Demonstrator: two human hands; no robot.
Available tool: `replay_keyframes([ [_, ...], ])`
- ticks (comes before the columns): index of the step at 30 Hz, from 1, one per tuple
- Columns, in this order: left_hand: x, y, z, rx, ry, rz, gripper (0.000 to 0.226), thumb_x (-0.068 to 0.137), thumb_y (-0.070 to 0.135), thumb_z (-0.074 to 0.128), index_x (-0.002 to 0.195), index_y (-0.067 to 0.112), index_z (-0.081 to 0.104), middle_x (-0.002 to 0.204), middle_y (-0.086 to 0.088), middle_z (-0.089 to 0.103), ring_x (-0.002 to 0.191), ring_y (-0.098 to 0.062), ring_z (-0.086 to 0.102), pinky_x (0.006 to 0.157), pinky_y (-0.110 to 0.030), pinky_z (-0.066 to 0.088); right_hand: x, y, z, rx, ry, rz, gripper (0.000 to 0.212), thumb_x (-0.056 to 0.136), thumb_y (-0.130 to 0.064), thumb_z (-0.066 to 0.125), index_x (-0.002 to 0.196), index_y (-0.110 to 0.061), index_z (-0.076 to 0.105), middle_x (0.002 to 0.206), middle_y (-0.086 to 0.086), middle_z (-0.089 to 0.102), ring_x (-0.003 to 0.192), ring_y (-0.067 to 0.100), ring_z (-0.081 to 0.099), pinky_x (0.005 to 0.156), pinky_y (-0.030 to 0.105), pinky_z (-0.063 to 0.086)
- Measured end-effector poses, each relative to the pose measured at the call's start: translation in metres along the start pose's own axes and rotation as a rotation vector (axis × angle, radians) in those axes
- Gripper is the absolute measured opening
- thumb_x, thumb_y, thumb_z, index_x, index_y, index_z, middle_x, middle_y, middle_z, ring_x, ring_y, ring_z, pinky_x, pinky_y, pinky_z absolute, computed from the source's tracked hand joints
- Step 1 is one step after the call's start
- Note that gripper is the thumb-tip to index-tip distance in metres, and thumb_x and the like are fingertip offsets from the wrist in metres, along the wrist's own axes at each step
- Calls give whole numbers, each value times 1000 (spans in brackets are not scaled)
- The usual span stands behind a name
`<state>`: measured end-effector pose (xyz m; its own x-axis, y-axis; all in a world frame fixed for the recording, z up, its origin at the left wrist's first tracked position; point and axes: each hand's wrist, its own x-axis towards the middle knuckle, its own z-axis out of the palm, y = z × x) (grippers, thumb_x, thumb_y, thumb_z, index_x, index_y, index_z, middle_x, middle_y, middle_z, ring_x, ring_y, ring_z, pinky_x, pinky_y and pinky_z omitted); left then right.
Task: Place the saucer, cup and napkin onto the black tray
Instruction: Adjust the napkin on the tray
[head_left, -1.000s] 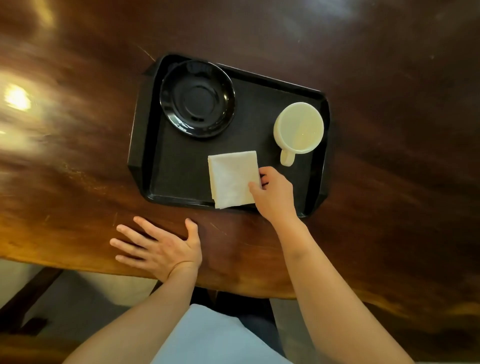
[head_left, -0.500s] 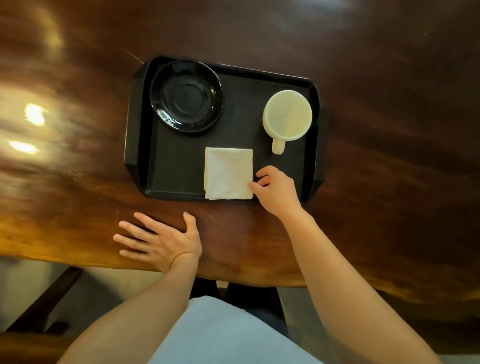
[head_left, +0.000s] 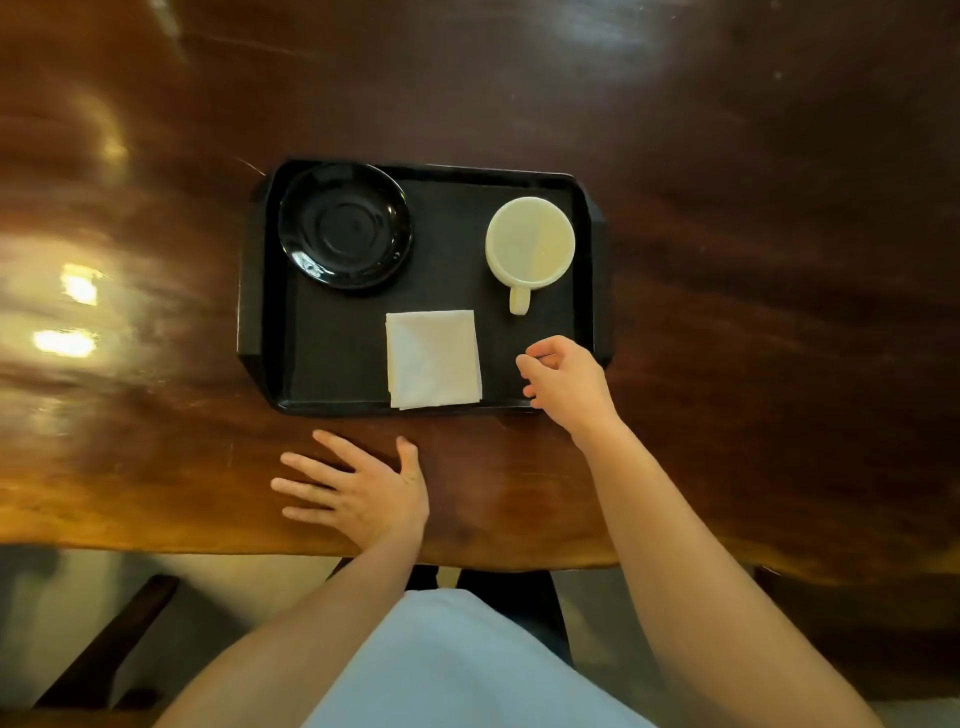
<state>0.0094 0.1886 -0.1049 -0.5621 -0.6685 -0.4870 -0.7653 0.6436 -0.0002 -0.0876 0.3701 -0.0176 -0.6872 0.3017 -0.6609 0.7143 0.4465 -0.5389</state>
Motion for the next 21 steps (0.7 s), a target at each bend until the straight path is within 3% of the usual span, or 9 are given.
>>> replay_keyframes([
  [11, -10, 21, 20, -56, 51, -36, 111, 86, 76, 43, 163, 8, 4, 169, -28, -3, 154, -52, -6, 122, -67, 1, 18, -4, -18, 199, 93, 9, 31, 97, -29, 63, 126, -20, 57, 106, 0, 69, 83, 14, 72, 66, 23, 59],
  [17, -8, 19, 23, -63, 81, -39, 111, 85, 75, 48, 163, 9, 6, 169, -27, -2, 155, -52, -4, 122, -67, 2, 32, -25, -2, 411, 26, 83, 46, 96, -30, 66, 137, -19, 50, 110, 2, 67, 82, 16, 75, 67, 27, 62],
  [21, -7, 18, 27, -84, 119, -22, 110, 85, 71, 53, 163, 9, 6, 169, -28, -1, 154, -52, -2, 122, -69, 2, 39, -30, 11, 518, 12, 148, 38, 97, -31, 65, 131, -16, 56, 105, 4, 69, 85, 20, 75, 69, 30, 63],
])
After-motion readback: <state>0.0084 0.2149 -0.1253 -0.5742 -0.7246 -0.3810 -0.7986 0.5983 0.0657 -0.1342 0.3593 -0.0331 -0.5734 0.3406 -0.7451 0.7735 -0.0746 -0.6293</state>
